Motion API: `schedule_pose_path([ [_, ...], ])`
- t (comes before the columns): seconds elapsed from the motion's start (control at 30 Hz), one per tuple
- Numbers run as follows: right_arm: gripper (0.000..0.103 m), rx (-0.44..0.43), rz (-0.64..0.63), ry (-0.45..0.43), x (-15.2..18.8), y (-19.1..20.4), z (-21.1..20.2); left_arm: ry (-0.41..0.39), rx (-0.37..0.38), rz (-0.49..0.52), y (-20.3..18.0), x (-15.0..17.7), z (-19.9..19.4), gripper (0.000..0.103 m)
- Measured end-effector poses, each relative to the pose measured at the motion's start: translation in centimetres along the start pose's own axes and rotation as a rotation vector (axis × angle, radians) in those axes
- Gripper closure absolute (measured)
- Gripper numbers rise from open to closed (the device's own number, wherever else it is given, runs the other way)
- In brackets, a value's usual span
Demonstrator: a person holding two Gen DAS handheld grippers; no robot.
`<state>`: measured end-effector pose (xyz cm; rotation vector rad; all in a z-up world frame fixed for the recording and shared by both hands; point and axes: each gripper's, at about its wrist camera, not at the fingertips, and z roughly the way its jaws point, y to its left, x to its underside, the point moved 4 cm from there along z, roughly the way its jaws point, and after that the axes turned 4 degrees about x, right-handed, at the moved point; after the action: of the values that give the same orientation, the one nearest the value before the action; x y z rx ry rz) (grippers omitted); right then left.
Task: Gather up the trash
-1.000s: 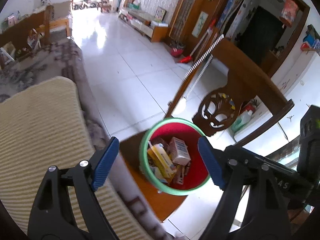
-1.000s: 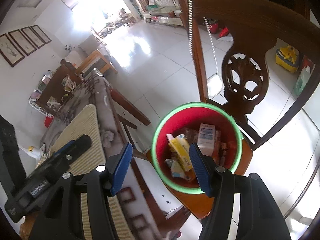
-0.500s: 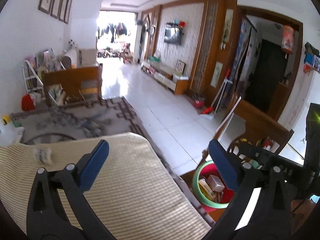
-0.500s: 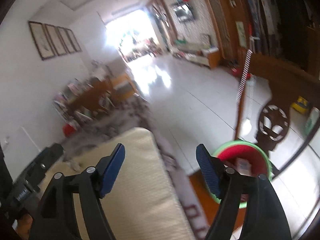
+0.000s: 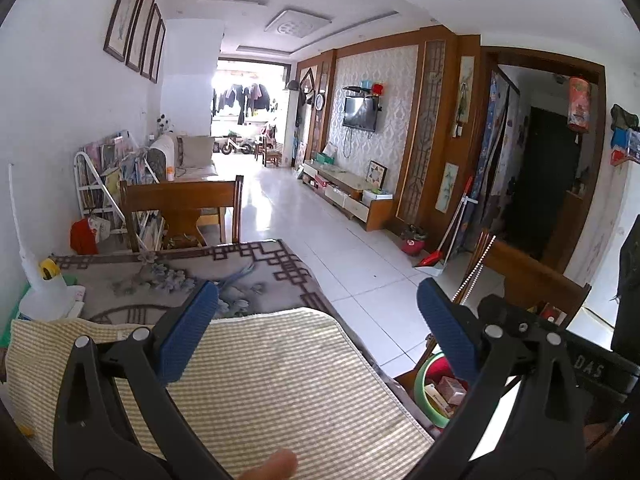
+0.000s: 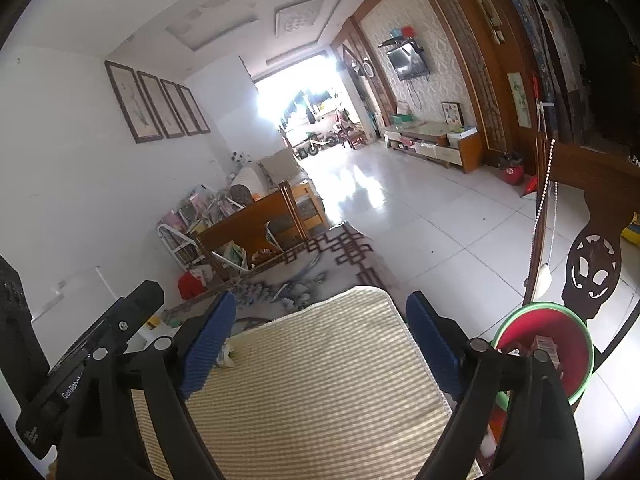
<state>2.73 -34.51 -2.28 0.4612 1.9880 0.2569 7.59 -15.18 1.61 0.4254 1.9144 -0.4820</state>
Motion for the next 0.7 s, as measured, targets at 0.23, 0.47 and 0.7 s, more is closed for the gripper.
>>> schedule_pose_path([
  [0.23,0.017,0.022,0.015,-0.008,0.5,-0.2,-0.5,-0.068,0.09,-0.032,0.0,-0.7,-1.9,0.005],
  [0.47,0.016,0.071,0.02,-0.035,0.5,-0.9,-1.3,-0.044,0.024,-0.038,0.5,-0.9,-1.6,0.005],
  [0.7,0.016,0.084,0.039,-0.028,0.9,-1.5,-1.5,-0.035,-0.062,-0.013,0.7,-0.6,-1.9,0.005],
])
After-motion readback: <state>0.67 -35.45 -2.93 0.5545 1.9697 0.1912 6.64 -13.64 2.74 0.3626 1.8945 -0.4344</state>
